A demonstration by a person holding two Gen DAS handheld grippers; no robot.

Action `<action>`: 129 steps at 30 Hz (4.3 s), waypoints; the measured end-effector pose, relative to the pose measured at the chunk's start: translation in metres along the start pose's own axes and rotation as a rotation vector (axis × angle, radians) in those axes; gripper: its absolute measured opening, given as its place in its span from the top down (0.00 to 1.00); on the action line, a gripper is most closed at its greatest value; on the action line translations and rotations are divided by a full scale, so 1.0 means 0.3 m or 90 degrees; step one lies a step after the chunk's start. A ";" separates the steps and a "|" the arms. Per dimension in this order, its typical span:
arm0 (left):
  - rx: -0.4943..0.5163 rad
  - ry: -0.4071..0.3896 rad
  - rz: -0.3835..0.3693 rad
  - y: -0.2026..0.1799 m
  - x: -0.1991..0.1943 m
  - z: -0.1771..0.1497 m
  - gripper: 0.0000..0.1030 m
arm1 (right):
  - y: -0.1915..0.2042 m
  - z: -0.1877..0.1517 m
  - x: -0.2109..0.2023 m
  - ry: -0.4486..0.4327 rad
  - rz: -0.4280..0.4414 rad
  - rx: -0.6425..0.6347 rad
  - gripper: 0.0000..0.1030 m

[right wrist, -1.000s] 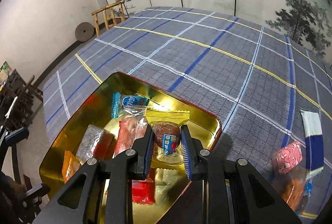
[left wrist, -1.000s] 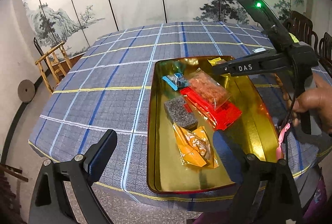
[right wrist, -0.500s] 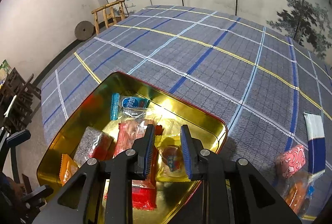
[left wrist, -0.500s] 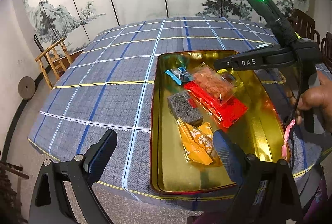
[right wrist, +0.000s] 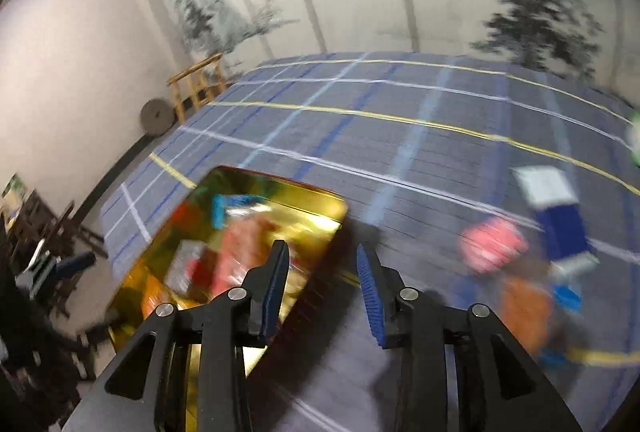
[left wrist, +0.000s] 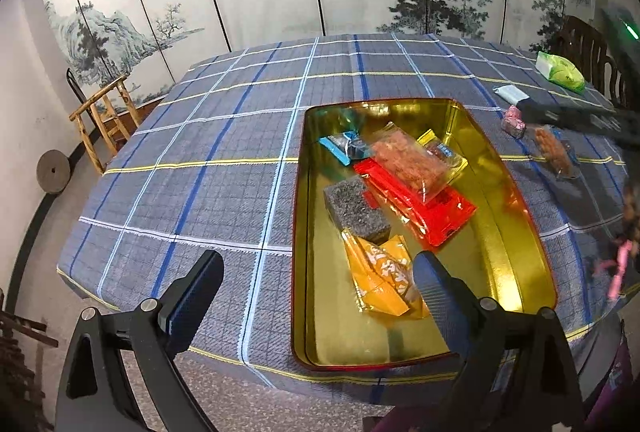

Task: Organize snacks
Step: 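Grasp the bag of twisted orange pastries with the right tool and lift it, then grasp the blue wrapped candy with the left tool while the right tool holds the pastry bag, then carry the blue candy over the gold tin and open the left tool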

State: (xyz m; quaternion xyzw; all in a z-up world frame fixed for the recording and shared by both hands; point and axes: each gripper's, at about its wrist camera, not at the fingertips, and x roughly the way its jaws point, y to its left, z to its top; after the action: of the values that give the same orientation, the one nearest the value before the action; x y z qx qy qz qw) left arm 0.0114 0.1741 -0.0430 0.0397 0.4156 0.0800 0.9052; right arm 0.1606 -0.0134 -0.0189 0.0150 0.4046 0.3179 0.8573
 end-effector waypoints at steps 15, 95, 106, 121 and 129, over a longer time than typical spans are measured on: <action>0.049 0.000 -0.007 -0.101 -0.009 0.019 0.08 | -0.213 -0.129 -0.160 0.035 -0.063 -0.021 0.43; 0.114 0.175 -0.328 -1.107 0.321 0.409 0.80 | -0.975 -0.395 -0.476 -0.058 -0.254 0.229 0.61; 0.038 0.148 -0.353 -0.790 0.017 0.213 0.79 | -0.976 -0.388 -0.456 -0.038 -0.275 0.226 0.61; -0.072 0.083 -0.217 -0.238 -0.045 0.147 0.78 | -0.966 -0.388 -0.448 -0.029 -0.292 0.214 0.61; -0.087 0.105 -0.208 -0.173 0.062 0.099 0.78 | -0.965 -0.388 -0.448 -0.028 -0.294 0.213 0.60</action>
State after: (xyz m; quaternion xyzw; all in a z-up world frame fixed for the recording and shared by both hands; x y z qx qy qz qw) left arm 0.0516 0.1260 -0.0448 -0.0964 0.4828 -0.0367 0.8696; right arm 0.1699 -0.3460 -0.0872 0.0705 0.4254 0.0430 0.9012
